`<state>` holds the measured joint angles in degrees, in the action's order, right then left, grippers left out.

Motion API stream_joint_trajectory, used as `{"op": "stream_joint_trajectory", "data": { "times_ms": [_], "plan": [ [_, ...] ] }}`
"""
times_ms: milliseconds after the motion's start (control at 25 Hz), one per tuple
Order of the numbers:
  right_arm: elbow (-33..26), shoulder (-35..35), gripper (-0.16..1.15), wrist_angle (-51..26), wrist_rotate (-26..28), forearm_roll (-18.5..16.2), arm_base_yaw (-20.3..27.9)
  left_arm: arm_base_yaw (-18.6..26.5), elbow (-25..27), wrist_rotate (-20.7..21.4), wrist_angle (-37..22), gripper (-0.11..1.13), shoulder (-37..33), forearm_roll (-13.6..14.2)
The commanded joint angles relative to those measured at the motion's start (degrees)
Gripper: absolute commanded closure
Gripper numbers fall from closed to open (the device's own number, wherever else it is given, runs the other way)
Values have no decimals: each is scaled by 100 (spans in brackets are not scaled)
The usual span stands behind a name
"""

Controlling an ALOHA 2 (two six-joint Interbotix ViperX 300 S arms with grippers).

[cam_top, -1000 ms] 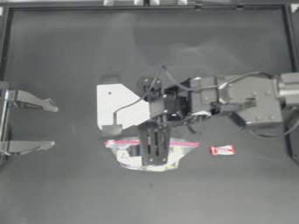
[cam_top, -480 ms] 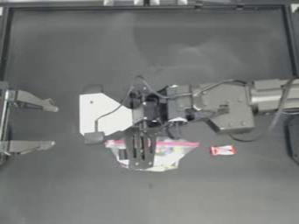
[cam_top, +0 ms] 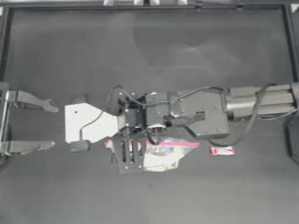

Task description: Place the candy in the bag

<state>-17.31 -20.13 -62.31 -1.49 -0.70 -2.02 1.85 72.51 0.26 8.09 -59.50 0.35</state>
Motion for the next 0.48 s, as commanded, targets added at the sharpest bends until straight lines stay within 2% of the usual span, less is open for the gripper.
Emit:
{"op": "stream_joint_trajectory", "data": {
  "times_ms": [40,240,480],
  "plan": [
    [-185,70,5,0,-9,-141,-9,9,-62,0,26,2,70,-9],
    [-202,-9,9,0,9,-255,-9,9,-53,0,26,2,70,-9],
    [-334,-141,13,-9,-9,-229,0,9,-53,-9,26,2,70,-9]
  ]
}}
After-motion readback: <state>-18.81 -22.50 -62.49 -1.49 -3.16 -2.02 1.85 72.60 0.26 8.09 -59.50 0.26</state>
